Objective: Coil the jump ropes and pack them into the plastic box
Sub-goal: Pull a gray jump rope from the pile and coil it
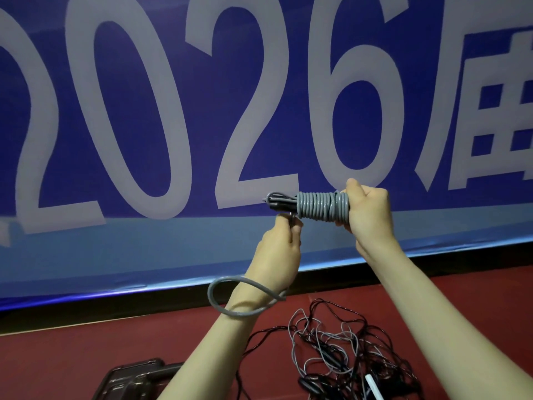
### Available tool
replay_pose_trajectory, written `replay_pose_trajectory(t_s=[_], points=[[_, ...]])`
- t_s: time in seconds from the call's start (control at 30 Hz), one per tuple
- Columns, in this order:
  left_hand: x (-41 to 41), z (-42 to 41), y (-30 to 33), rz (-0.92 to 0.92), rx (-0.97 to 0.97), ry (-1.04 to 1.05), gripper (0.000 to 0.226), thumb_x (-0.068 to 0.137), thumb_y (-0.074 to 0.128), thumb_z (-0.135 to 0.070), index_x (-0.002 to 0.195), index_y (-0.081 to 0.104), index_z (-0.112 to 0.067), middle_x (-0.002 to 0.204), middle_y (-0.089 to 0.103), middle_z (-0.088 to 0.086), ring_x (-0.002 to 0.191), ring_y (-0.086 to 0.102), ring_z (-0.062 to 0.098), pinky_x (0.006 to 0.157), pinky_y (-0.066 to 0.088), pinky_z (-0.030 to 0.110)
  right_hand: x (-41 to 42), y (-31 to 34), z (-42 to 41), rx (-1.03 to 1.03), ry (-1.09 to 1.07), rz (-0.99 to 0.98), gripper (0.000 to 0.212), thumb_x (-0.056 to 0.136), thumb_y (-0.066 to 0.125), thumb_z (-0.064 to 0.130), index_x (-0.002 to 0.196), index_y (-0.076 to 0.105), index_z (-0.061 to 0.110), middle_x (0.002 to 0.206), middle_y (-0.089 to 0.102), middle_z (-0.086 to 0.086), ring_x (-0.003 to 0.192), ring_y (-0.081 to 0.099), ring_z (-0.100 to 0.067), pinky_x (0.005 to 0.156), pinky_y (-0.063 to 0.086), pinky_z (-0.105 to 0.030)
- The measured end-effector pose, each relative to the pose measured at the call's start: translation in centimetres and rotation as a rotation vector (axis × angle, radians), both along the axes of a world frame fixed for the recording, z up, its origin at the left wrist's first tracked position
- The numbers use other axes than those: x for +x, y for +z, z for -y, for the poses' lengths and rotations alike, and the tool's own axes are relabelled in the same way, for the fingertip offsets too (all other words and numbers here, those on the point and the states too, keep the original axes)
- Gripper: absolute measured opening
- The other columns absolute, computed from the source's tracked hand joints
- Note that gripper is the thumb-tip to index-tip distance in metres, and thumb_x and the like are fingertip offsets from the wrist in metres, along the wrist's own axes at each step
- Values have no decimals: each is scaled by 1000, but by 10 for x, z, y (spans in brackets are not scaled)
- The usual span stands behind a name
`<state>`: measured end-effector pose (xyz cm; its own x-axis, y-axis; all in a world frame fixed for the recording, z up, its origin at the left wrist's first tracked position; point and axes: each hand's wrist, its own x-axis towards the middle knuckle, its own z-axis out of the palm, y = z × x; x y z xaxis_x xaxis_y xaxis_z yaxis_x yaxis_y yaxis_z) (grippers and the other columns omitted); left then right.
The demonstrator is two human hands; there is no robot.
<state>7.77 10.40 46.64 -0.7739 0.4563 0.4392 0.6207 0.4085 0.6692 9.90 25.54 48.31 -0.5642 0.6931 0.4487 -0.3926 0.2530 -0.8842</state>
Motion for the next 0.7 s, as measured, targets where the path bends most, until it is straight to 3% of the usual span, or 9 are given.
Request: replay_pose_trajectory(t_s=[0.17, 0.23, 0.4, 0.5, 0.6, 0.7], points=[[2, 5, 11, -19, -242, 24, 23, 103, 35, -26, 110, 51, -11, 98, 62, 13, 82, 56, 31, 79, 48, 45, -3, -5, -9, 117, -163, -13, 51, 100, 43, 25, 68, 47, -15, 57, 42, -13, 56, 43, -25, 52, 37, -34], [3, 6, 15, 8, -319, 15, 23, 103, 36, -25, 107, 51, -9, 98, 63, 13, 83, 57, 30, 81, 49, 45, -2, -8, -8, 188, -206, -3, 52, 101, 42, 24, 65, 44, -14, 56, 40, -13, 55, 40, -23, 52, 33, -30], [5, 8, 18, 73, -421, -8, 22, 101, 38, -14, 108, 54, 1, 102, 63, 19, 74, 52, 28, 71, 47, 40, 2, -11, 3, 397, -299, -28, 53, 102, 42, 17, 51, 26, 13, 46, 26, 1, 45, 23, -13, 46, 17, -28], [3, 13, 19, 33, -473, -24, 24, 101, 41, -11, 104, 59, 5, 93, 64, 15, 74, 56, 28, 71, 49, 38, -1, -15, 2, 496, -336, -38, 52, 102, 42, 16, 52, 27, 17, 45, 28, 5, 42, 24, -11, 43, 16, -24], [-2, 20, 18, 38, -366, -21, 26, 98, 47, -19, 89, 64, -2, 75, 63, 3, 61, 54, 18, 57, 44, 28, -1, -17, -2, 583, -344, -25, 51, 102, 42, 14, 53, 26, 19, 44, 27, 5, 42, 25, -12, 45, 16, -28], [-3, 25, 16, -110, -353, -4, 22, 98, 48, -22, 88, 63, -9, 71, 62, -3, 61, 53, 16, 56, 40, 28, 3, -14, -9, 684, -291, 10, 52, 101, 43, 11, 53, 25, 19, 44, 25, 6, 42, 23, -12, 47, 15, -28]])
